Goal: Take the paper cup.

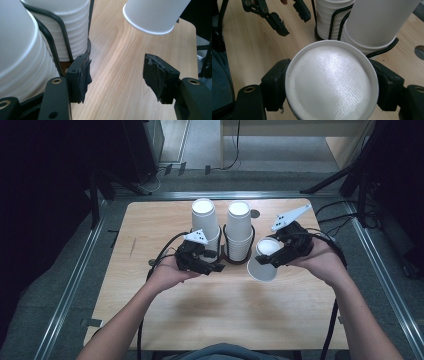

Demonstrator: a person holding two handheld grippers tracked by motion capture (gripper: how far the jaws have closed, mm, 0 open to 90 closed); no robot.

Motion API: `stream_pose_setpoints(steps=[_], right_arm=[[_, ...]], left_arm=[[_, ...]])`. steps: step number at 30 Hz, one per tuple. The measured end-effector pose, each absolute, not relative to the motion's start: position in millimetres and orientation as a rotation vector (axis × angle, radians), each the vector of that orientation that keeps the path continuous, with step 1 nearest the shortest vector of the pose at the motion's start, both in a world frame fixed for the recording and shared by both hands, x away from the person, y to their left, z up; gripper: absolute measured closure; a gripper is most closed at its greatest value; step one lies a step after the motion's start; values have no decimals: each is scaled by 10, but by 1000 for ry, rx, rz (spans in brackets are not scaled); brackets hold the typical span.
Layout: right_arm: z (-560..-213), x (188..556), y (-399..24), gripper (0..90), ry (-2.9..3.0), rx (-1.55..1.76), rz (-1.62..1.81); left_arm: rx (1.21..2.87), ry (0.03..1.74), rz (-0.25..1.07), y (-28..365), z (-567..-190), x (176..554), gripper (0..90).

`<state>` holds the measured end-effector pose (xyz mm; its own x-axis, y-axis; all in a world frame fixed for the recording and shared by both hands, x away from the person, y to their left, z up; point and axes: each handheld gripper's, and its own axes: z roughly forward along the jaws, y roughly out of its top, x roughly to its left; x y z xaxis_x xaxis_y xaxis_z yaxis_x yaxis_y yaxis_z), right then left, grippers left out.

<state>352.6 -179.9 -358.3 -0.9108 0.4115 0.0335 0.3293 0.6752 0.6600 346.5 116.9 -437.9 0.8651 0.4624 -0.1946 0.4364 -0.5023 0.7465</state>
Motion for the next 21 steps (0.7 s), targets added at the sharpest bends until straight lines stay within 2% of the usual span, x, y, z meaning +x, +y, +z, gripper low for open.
stream_pose_setpoints(steps=[13, 21], right_arm=[[-4114, 3476, -1674, 256, 2838, 577, 1074], [-4281, 3455, -1587, 256, 2843, 557, 1122]], left_arm=[[2166, 602, -4, 1225, -4573, 3402, 415], [2166, 588, 3, 1234, -4632, 3377, 427]])
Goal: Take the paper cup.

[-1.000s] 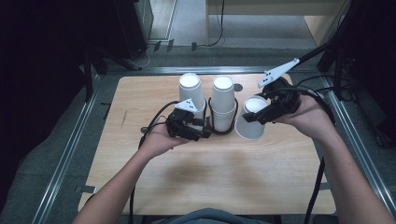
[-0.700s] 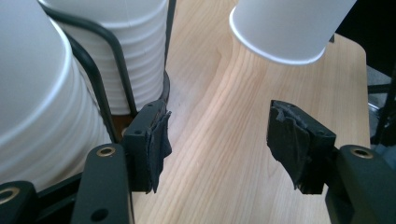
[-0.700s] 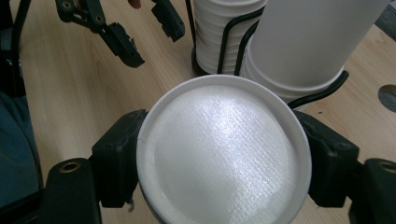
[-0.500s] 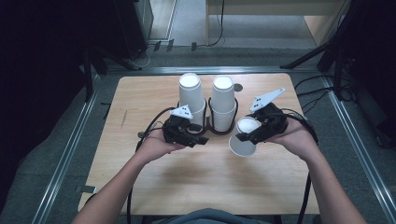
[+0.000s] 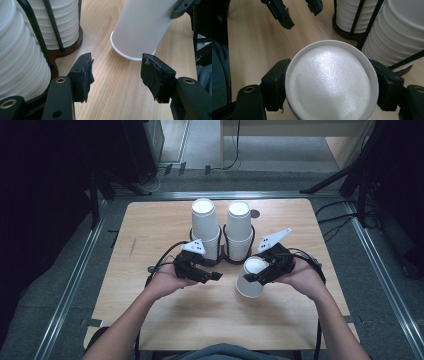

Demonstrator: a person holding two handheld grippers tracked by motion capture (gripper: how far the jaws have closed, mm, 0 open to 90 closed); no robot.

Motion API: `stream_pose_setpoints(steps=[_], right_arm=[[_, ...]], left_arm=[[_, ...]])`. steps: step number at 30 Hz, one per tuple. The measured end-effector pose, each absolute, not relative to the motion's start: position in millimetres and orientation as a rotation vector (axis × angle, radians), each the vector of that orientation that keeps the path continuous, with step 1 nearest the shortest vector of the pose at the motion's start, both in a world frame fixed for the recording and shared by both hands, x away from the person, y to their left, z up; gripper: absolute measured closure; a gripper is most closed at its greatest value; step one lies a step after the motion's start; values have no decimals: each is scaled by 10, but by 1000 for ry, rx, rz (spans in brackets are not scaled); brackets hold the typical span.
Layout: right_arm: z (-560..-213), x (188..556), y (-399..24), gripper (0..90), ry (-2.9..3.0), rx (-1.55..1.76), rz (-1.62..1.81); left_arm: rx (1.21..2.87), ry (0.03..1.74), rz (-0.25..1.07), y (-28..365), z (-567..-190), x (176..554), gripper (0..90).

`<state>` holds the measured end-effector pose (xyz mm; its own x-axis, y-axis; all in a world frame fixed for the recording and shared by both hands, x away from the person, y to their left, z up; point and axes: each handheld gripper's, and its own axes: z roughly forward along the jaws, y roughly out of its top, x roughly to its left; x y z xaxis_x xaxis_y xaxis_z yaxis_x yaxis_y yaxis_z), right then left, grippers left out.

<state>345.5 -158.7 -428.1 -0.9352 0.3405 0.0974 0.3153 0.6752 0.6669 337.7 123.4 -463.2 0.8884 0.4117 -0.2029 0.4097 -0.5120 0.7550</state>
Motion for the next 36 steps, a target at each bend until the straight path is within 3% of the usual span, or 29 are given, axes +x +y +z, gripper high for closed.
stream_pose_setpoints(steps=[11, 18, 24, 36], right_arm=[[-4390, 3453, -1477, 256, 2858, 537, 1156], [-4474, 3449, -1404, 256, 2874, 531, 1192], [-4467, 3419, -1326, 256, 2856, 502, 1213], [-4425, 3422, -1239, 256, 2853, 471, 1250]], left_arm=[[2177, 601, 4, 1278, -4750, 3382, 418], [2192, 573, -46, 1273, -4795, 3400, 335], [2213, 503, -74, 1255, -4787, 3362, 137], [2252, 459, -113, 1165, -4838, 3361, 99]])
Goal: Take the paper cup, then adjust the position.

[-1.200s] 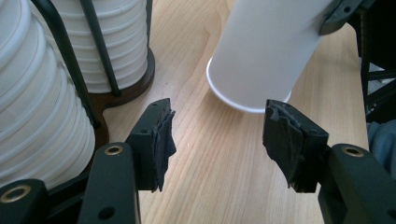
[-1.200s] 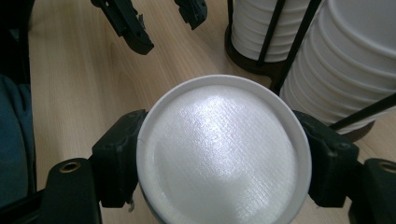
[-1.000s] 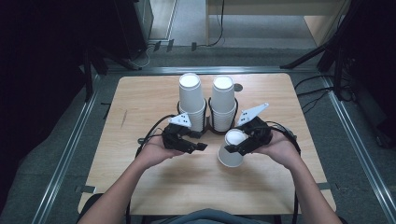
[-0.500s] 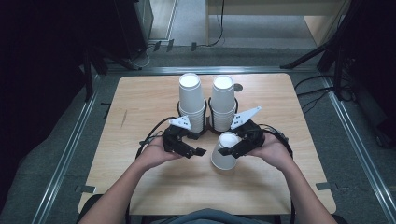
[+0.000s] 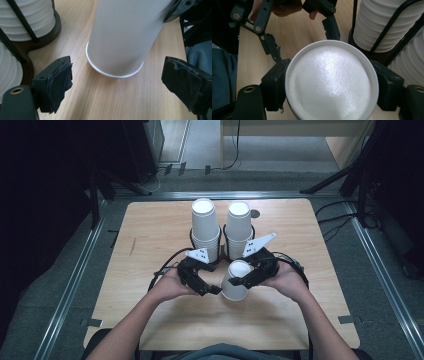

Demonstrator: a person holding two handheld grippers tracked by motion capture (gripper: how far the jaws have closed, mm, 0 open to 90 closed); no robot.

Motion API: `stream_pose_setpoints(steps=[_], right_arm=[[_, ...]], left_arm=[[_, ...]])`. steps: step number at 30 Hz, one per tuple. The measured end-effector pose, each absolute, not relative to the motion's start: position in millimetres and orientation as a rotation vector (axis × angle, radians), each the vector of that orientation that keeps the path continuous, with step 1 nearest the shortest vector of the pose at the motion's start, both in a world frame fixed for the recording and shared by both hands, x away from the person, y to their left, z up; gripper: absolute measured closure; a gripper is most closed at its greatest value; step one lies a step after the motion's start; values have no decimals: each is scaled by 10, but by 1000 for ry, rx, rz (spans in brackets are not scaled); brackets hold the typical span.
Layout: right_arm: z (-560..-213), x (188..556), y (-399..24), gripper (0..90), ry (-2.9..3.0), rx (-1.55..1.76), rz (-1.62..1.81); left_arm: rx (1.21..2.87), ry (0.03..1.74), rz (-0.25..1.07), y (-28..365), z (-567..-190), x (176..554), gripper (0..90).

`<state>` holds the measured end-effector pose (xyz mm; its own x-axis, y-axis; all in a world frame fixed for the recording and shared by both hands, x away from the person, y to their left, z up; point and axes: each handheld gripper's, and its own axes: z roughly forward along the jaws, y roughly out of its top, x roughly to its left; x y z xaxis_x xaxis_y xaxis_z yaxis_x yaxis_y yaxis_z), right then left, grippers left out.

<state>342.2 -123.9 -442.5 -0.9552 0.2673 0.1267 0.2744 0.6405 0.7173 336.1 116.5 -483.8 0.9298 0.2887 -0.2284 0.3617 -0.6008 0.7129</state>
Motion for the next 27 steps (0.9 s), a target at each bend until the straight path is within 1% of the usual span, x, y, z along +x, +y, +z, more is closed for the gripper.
stream_pose_setpoints(steps=[3, 5, 8, 16, 25, 27], right_arm=[[-4418, 3425, -1215, 256, -2835, -457, -1245], [-4413, 3425, -1202, 256, -2835, -451, -1245], [-4402, 3426, -1185, 256, -2836, -447, -1249], [-4373, 3431, -1144, 256, -2833, -435, -1260], [-4344, 3432, -1111, 257, -2825, -432, -1284], [-4341, 3427, -1101, 257, -2824, -434, -1287]], left_arm=[[2253, 455, -107, 1153, -4843, 3359, 103], [2246, 442, -99, 1156, -4843, 3350, 129], [2248, 440, -83, 1146, -4849, 3348, 127], [2233, 431, -133, 1089, -4882, 3356, 63], [2192, 437, -147, 1068, -4901, 3380, 61], [2190, 437, -157, 1047, -4915, 3380, 33]])
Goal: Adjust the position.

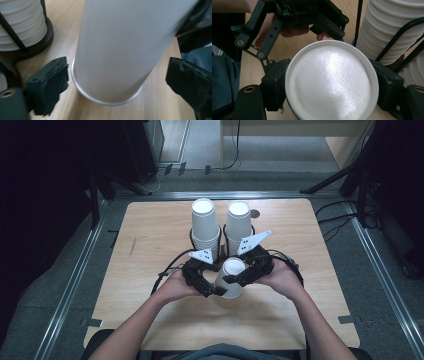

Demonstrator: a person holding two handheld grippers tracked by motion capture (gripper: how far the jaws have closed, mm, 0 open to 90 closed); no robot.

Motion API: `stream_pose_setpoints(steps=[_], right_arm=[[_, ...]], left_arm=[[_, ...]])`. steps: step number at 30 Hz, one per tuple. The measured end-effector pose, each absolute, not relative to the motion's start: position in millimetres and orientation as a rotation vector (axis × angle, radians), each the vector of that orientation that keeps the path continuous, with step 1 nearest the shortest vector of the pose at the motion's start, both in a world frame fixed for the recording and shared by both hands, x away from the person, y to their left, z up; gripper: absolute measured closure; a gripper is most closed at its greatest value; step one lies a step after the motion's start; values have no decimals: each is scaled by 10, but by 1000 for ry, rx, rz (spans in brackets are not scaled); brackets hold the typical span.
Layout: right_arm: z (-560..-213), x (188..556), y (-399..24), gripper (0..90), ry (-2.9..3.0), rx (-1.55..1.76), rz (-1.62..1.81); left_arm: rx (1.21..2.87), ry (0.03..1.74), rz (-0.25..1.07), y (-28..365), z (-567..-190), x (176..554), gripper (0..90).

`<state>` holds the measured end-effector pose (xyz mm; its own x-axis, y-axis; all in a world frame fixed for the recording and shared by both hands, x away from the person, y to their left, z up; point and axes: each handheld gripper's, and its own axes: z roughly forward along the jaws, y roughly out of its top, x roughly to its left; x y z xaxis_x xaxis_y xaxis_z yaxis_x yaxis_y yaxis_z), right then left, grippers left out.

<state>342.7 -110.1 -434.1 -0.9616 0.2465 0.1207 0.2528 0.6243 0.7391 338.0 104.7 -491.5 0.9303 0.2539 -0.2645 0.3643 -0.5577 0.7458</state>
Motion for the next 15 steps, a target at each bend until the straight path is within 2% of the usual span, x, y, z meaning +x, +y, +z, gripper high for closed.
stream_pose_setpoints(steps=[15], right_arm=[[-4257, 3369, -1045, 258, -2791, -419, -1355]], left_arm=[[2164, 411, -150, 999, -4945, 3351, 16]])
